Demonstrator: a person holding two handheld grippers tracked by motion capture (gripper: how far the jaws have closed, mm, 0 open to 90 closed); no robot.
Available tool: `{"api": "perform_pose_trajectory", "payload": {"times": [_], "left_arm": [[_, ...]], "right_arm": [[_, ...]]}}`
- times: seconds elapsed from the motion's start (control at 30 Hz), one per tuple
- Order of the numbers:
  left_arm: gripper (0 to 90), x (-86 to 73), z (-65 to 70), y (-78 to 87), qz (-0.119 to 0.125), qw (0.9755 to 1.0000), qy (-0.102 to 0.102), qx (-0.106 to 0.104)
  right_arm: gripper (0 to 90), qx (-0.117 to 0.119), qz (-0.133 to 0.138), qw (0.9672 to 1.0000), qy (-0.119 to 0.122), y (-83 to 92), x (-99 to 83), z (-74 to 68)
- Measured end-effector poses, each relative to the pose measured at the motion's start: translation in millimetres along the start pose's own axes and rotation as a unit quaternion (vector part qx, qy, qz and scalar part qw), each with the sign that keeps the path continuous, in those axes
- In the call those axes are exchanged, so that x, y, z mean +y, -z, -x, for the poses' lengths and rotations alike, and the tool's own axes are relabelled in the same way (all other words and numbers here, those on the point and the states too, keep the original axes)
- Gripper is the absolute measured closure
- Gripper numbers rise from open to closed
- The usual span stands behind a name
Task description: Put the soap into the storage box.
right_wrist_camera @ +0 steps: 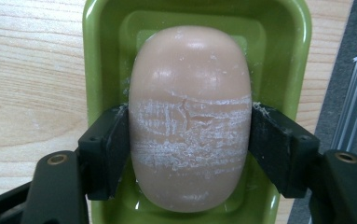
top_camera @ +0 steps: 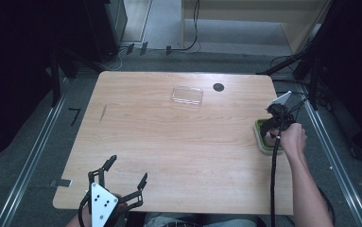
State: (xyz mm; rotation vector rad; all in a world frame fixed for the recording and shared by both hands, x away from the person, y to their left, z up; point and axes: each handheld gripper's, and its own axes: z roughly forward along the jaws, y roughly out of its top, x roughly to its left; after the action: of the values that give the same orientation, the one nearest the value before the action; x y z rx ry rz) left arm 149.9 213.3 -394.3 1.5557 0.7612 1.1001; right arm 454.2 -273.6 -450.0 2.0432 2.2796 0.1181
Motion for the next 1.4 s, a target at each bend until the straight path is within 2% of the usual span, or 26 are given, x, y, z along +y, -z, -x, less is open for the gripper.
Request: {"api": "perform_pose_trajectory", "payload": {"times": [0.1, 0.23, 0.3, 0.53, 0.8, 0.97, 1.2, 1.4], "left_arm": [[9.9, -0.1, -0.6, 1.7, 0.001, 1.0000, 0.000, 0.002], [9.9, 0.1, -0.5, 2.9, 0.001, 1.0000, 0.000, 0.003], [9.9, 0.2, -0.2, 2.7, 0.000, 1.0000, -0.001, 0.002], [9.9, 0.3, 0.0, 2.4, 0.001, 1.0000, -0.001, 0.002], [9.9, 0.2, 0.0, 2.0, 0.001, 1.0000, -0.001, 0.001], [9.9, 0.3, 0.4, 1.8, 0.002, 1.0000, -0.001, 0.001], [9.9, 0.4, 0.3, 1.7, 0.002, 1.0000, -0.001, 0.000], [9.9, 0.3, 0.3, 1.9, 0.002, 1.0000, 0.000, 0.001]], "right_arm": [[28.9, 0.001, 0.003, 1.0000, 0.002, 3.3, -1.0, 0.5], [19.1, 0.006, 0.010, 0.9999, 0.003, 9.6, -4.4, 0.6], [17.4, 0.013, 0.011, 0.9998, 0.008, 12.5, -7.1, -0.4], [13.7, 0.024, 0.018, 0.9987, 0.041, 25.0, -18.6, -10.7], [10.2, 0.022, 0.025, 0.9960, 0.083, 40.0, -34.6, -28.1], [7.8, 0.024, 0.028, 0.9923, 0.118, 46.6, -47.5, -45.7], [5.9, 0.022, 0.030, 0.9847, 0.170, 54.2, -66.1, -71.7], [5.7, 0.026, 0.030, 0.9788, 0.201, 56.6, -80.1, -88.5]]}}
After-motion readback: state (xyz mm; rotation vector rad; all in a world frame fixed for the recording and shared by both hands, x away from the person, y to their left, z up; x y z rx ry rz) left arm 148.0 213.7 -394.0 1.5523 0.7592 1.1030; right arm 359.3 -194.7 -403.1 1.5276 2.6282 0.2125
